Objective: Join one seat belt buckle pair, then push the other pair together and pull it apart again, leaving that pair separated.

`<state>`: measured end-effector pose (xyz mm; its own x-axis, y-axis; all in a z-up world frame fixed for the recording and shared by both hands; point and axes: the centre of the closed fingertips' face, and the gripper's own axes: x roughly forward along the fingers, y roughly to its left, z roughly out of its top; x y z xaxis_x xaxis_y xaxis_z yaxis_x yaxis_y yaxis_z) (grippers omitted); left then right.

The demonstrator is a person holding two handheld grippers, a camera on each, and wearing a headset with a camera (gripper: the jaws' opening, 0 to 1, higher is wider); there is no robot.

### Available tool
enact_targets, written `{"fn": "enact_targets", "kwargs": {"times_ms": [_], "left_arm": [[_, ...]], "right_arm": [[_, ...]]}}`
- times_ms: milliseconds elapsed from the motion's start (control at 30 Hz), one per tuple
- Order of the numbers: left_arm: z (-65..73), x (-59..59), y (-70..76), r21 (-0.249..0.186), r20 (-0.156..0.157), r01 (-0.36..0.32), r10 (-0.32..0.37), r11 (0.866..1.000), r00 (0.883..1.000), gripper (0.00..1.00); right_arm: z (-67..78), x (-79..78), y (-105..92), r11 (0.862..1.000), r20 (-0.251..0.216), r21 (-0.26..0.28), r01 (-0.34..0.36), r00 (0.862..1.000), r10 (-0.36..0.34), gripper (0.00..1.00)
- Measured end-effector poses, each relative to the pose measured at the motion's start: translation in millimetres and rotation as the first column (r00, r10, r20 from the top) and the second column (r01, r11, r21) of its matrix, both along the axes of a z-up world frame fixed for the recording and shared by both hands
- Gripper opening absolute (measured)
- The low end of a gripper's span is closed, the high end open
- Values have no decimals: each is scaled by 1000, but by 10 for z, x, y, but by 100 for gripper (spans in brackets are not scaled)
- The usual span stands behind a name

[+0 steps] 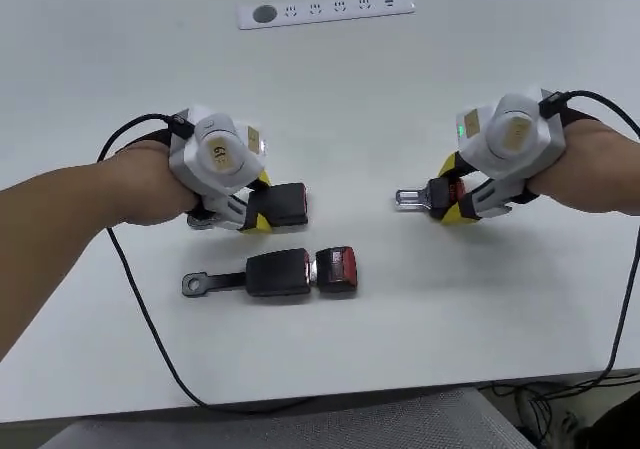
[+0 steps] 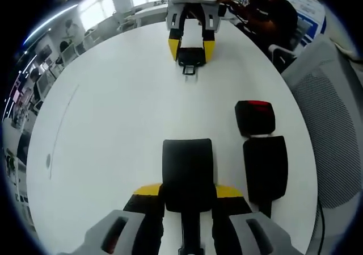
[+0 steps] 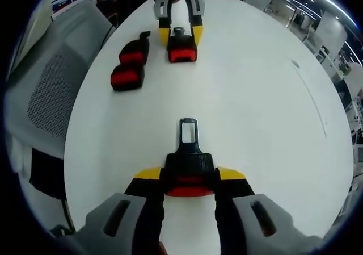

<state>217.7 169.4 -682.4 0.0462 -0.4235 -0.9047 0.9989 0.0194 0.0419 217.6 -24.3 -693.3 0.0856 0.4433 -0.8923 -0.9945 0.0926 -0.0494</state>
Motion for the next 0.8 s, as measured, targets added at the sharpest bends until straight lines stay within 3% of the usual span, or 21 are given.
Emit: {"fn": "enact_targets", "kwargs": {"times_ms": [133, 500, 800], "left_arm": [[-12, 13, 11, -3, -1, -1, 1, 1000, 1000, 33], [-17, 17, 23, -10, -5, -5, 5, 1000, 1000, 32], [1, 4, 10, -12, 2, -4, 4, 1000, 1000, 32]], "right_arm": [[9, -1, 167, 1000, 7, 15, -6, 1000, 6, 33], [25, -3, 854, 996, 30, 87, -15, 999, 12, 33], [31, 49, 1109, 995, 32, 101, -15, 999, 12, 33]]}}
